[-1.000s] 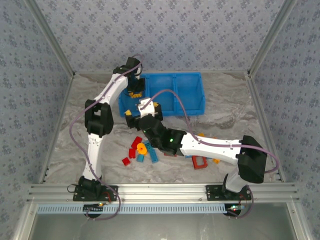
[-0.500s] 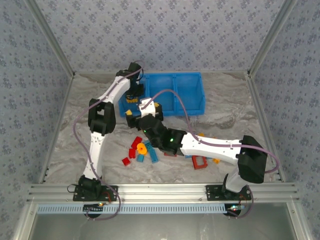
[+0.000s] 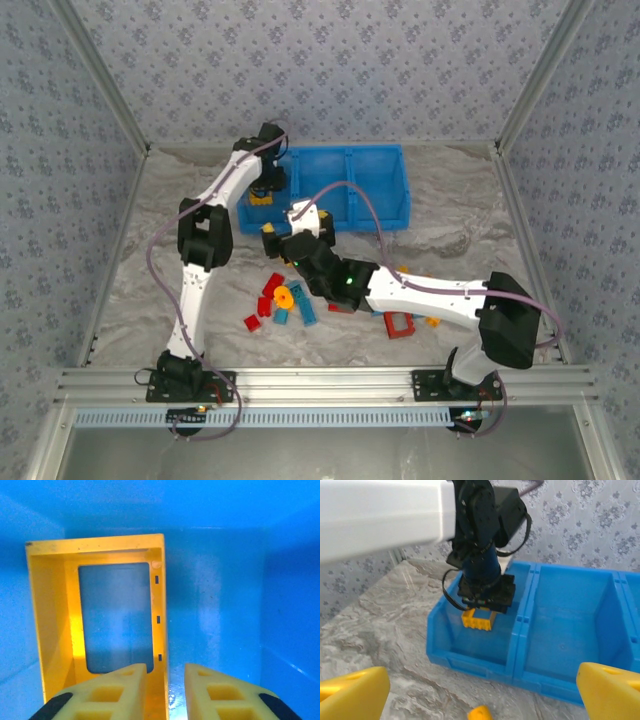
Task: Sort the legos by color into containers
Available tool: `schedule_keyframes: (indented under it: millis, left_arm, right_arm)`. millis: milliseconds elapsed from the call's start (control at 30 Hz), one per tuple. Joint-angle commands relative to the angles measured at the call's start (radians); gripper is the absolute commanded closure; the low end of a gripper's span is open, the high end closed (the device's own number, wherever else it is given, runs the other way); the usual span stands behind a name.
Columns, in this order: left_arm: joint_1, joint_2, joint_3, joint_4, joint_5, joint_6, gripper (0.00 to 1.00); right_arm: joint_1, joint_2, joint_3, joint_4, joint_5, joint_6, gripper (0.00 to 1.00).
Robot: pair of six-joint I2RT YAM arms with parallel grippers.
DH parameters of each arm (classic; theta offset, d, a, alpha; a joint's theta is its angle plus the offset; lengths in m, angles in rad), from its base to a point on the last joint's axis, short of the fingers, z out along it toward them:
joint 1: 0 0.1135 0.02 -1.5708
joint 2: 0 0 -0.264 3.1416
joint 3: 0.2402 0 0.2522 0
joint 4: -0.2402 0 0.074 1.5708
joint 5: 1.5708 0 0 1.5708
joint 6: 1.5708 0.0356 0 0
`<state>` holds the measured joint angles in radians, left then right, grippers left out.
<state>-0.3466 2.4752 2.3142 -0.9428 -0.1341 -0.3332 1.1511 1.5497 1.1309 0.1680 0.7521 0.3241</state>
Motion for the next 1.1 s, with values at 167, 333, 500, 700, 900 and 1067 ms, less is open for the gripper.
schedule_keyframes:
  millis: [167,333,500,700,900,1067]
  left_arm:
    - [-0.047,-0.080,0.082,-0.097,-0.104,-0.002,0.62]
    - [-0.083,-0.312,-0.052,-0.084,-0.188,-0.086,0.58]
    - [-0.181,-0.804,-0.608,0.230,-0.025,-0.135,0.39]
    - [-0.441,-1.250,-1.142,0.478,0.124,-0.229,0.20]
    - [-0.773,-1.489,-1.478,0.583,0.063,-0.371,0.12]
    - [-0.910,-1.558,-1.600,0.601,-0.018,-0.454,0.12]
  right_arm:
    - [-0.008,-0.153,-0.069,-0.138,0.065,0.055,0.02]
    - [-0.022,-0.245,-0.017,-0.627,0.125,0.291,0.10]
    - [-0.045,-0.309,-0.030,-1.104,0.044,0.586,0.17]
    - [-0.085,-0.419,-0.222,-1.124,-0.240,0.601,0.25]
    - [-0.149,-0.392,-0.380,-1.038,-0.442,0.603,0.34]
    - [-0.193,-0.355,-0.449,-0.971,-0.494,0.599,0.37]
